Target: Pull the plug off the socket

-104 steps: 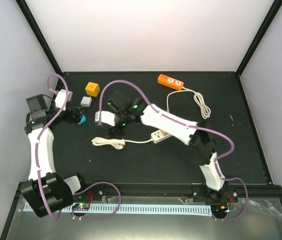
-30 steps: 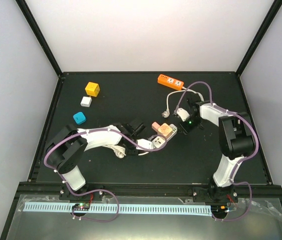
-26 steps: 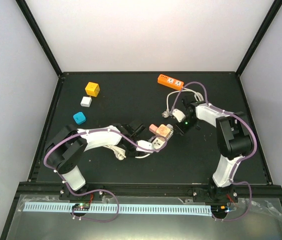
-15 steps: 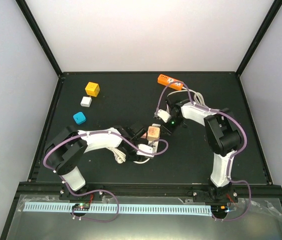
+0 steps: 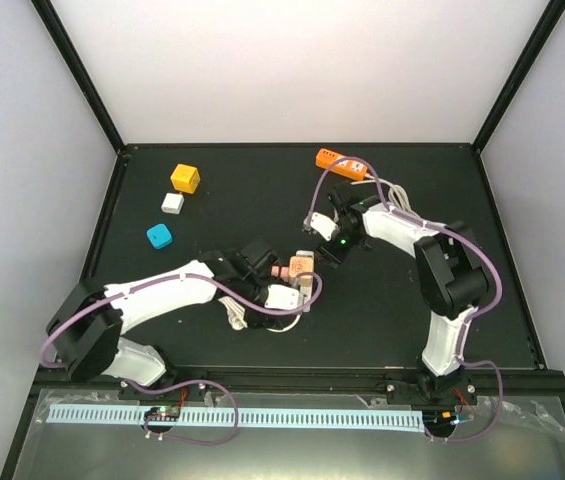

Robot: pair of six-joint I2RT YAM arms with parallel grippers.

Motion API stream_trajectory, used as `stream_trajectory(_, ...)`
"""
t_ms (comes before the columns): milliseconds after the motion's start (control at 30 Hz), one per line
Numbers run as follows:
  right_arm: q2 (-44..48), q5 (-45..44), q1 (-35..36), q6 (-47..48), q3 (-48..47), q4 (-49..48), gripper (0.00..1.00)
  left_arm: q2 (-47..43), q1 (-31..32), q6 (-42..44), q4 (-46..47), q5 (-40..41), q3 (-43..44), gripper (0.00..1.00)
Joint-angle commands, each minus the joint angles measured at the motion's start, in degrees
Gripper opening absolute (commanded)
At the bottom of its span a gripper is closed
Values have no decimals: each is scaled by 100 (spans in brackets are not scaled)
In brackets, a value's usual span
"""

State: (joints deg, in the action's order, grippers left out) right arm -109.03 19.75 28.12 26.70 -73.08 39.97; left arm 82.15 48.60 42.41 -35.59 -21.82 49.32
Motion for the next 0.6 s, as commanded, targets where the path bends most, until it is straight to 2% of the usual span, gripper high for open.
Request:
stream_trajectory(0, 528, -184, -185, 257, -135, -155, 71, -367, -295, -33, -395, -518, 296, 77)
stream_trajectory(200, 1121, -197, -400, 778, 192, -114, 83, -653, -1138, 261, -678, -956, 439, 89)
stream_trajectory(367, 2020, 544, -439, 1336, 808, -288, 91, -659, -1996, 422, -483, -1335, 409, 98)
stream_trajectory(500, 2346, 1121, -363, 1475, 1088, -549, 100, -554, -2448, 350, -15, -1584, 340, 99)
stream_trajectory(567, 2356, 1164, -246, 1521, 1106, -602, 100, -564, -2563, 310, 134, -1641, 346, 99)
